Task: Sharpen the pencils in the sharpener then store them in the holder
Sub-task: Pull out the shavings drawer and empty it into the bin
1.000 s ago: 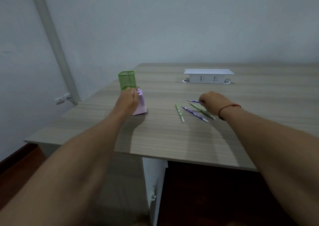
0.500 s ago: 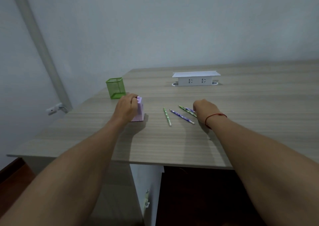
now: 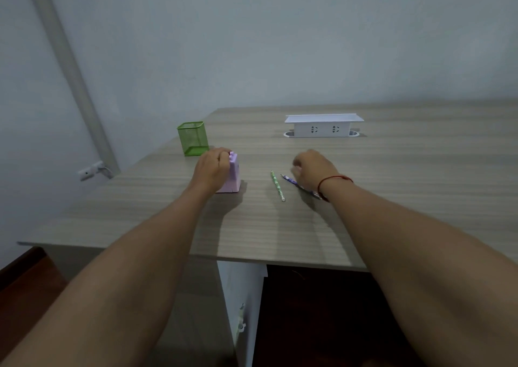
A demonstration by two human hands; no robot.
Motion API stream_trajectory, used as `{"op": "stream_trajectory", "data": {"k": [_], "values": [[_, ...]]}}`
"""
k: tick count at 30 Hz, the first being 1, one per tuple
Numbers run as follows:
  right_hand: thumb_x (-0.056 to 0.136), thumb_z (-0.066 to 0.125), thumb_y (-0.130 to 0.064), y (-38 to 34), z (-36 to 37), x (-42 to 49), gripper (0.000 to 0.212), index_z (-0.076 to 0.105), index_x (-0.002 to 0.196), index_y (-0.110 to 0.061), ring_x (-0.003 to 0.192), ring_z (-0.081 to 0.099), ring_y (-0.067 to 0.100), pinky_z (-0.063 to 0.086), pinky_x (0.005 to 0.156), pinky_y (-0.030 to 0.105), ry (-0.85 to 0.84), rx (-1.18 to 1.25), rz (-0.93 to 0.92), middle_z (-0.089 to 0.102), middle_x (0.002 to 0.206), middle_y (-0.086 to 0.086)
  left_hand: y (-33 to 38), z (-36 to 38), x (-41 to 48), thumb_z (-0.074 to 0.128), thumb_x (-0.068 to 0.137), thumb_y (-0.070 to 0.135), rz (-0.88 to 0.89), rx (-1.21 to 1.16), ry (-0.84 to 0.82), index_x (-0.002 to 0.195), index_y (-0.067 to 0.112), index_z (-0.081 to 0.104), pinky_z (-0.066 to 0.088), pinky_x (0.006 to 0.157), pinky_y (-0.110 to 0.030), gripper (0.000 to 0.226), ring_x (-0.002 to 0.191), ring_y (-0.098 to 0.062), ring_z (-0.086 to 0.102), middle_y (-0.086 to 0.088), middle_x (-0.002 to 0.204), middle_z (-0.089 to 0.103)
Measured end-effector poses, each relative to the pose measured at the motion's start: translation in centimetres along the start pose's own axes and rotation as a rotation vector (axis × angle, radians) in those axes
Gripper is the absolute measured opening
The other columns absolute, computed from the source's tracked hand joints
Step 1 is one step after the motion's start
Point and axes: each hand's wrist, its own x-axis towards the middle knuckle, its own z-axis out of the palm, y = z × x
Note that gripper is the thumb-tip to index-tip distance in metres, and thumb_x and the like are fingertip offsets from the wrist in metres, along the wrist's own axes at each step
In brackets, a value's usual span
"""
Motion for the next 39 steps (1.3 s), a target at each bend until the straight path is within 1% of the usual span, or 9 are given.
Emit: {"op": "stream_trajectory", "data": {"k": [3, 5, 8, 11, 22, 28, 31, 35, 39], "values": [[0.087, 0.067, -0.03, -4.4, 0.8, 0.5, 0.045, 0.06, 0.127, -0.01, 0.116, 0.059, 0.024, 0.047, 0.101, 0.036, -0.091, 0.264, -0.114, 0.061, 0.129, 0.009, 0.1, 0.0, -0.1, 0.02, 0.077, 0.026, -0.003, 0.003, -0.002, 0.108, 0.001, 0.066, 0.04, 0.088, -0.032, 0.06, 0.108, -0.031, 0.056, -0.019, 0.118, 0.064], [0.079, 0.077, -0.027, -7.1, 1.7, 0.6, 0.062, 0.053, 0.132, -0.007, 0.115, 0.058, 0.024, 0.048, 0.098, 0.034, -0.192, 0.359, -0.132, 0.058, 0.131, 0.009, 0.0, 0.0, 0.0, 0.02, 0.078, 0.026, 0.005, 0.016, -0.013, 0.107, 0.001, 0.065, 0.04, 0.086, -0.032, 0.06, 0.105, -0.031, 0.056, -0.019, 0.116, 0.064], [0.074, 0.08, -0.018, -9.5, 3.5, 1.0, 0.057, 0.055, 0.124, -0.008, 0.107, 0.06, 0.025, 0.051, 0.089, 0.034, -0.272, 0.432, -0.103, 0.06, 0.125, 0.011, -0.4, -0.1, 0.1, 0.021, 0.078, 0.026, 0.015, 0.035, -0.023, 0.105, 0.002, 0.065, 0.039, 0.082, -0.031, 0.057, 0.102, -0.03, 0.057, -0.019, 0.113, 0.065], [0.074, 0.079, -0.014, -10.3, 4.6, 1.5, 0.051, 0.06, 0.121, -0.007, 0.103, 0.062, 0.024, 0.049, 0.089, 0.031, -0.229, 0.517, -0.045, 0.065, 0.12, 0.01, -0.6, -0.1, 0.1, 0.023, 0.079, 0.025, 0.039, 0.049, -0.043, 0.104, 0.002, 0.065, 0.038, 0.078, -0.03, 0.054, 0.099, -0.03, 0.057, -0.019, 0.111, 0.065], [0.076, 0.076, -0.011, -9.7, 4.1, 2.1, 0.045, 0.062, 0.119, -0.007, 0.107, 0.063, 0.027, 0.052, 0.096, 0.039, -0.314, 0.453, -0.064, 0.065, 0.119, 0.011, -0.8, -0.2, -0.2, 0.023, 0.081, 0.025, 0.065, 0.053, -0.035, 0.108, 0.001, 0.064, 0.041, 0.085, -0.03, 0.055, 0.101, -0.029, 0.057, -0.018, 0.114, 0.065], [0.08, 0.075, -0.015, -10.1, 3.3, 1.4, 0.05, 0.055, 0.125, -0.006, 0.103, 0.062, 0.028, 0.051, 0.086, 0.035, -0.38, 0.441, -0.059, 0.062, 0.12, 0.012, -0.3, -0.6, -0.4, 0.023, 0.079, 0.024, 0.057, 0.023, -0.044, 0.106, -0.001, 0.065, 0.039, 0.085, -0.03, 0.055, 0.102, -0.029, 0.057, -0.019, 0.113, 0.066], [0.076, 0.079, -0.016, -10.4, 4.1, 1.4, 0.054, 0.056, 0.124, -0.006, 0.092, 0.056, 0.021, 0.048, 0.082, 0.03, -0.34, 0.5, -0.058, 0.064, 0.12, 0.011, -0.3, -0.7, -0.5, 0.023, 0.079, 0.024, 0.069, 0.037, -0.055, 0.105, -0.002, 0.064, 0.04, 0.084, -0.031, 0.055, 0.099, -0.03, 0.057, -0.02, 0.111, 0.065], [0.067, 0.085, -0.016, -10.3, 4.1, 1.6, 0.061, 0.059, 0.121, -0.008, 0.1, 0.061, 0.026, 0.05, 0.089, 0.033, -0.313, 0.462, -0.053, 0.066, 0.117, 0.01, -0.5, -0.6, -0.2, 0.023, 0.079, 0.024, 0.068, 0.039, -0.068, 0.107, -0.002, 0.064, 0.038, 0.082, -0.03, 0.055, 0.1, -0.029, 0.057, -0.02, 0.113, 0.065], [0.065, 0.086, -0.017, -9.7, 3.8, 1.6, 0.058, 0.06, 0.117, -0.009, 0.093, 0.059, 0.022, 0.052, 0.087, 0.034, -0.327, 0.418, -0.028, 0.066, 0.115, 0.01, -0.7, -0.6, -0.3, 0.024, 0.08, 0.024, 0.078, 0.044, -0.068, 0.106, 0.001, 0.064, 0.038, 0.08, -0.028, 0.053, 0.099, -0.027, 0.058, -0.018, 0.112, 0.066]]}}
